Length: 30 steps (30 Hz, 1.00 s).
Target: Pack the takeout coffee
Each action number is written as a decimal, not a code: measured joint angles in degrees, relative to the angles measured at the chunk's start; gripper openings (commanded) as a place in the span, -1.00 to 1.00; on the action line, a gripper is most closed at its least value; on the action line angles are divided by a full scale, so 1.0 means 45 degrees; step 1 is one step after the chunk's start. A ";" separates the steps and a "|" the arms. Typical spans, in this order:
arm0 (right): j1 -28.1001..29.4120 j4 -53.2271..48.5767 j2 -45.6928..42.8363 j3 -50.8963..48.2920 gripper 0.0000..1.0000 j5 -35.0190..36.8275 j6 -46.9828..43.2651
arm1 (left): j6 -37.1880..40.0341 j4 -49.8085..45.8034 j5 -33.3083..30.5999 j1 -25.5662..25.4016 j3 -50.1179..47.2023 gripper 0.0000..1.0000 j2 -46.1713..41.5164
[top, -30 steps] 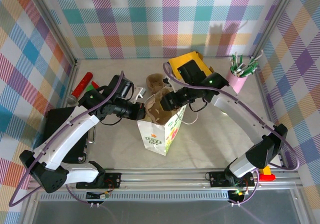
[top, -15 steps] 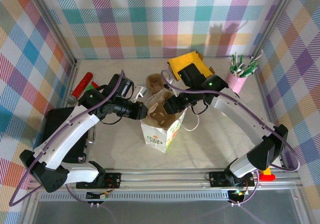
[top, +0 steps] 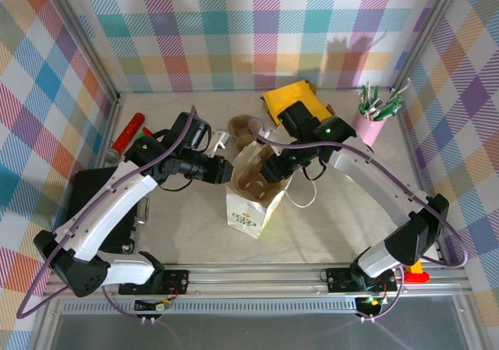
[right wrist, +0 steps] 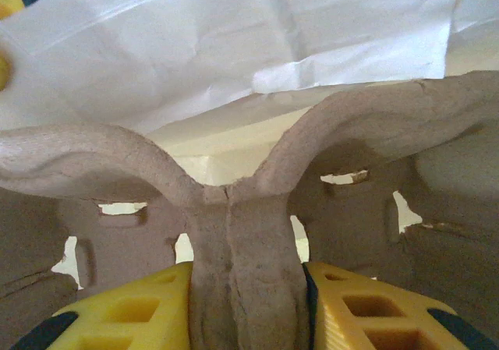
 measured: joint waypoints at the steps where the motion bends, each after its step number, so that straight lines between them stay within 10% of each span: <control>1: 0.0073 -0.0107 0.0097 0.0136 -0.23 0.0209 -0.0097 | 0.0000 0.0005 0.0010 0.0000 0.0000 -0.53 0.0058; 30: 0.1579 -0.1350 0.2336 0.1321 -0.23 0.2861 -0.1365 | 0.0078 0.0384 0.0228 0.0000 -0.0515 -0.94 -0.0418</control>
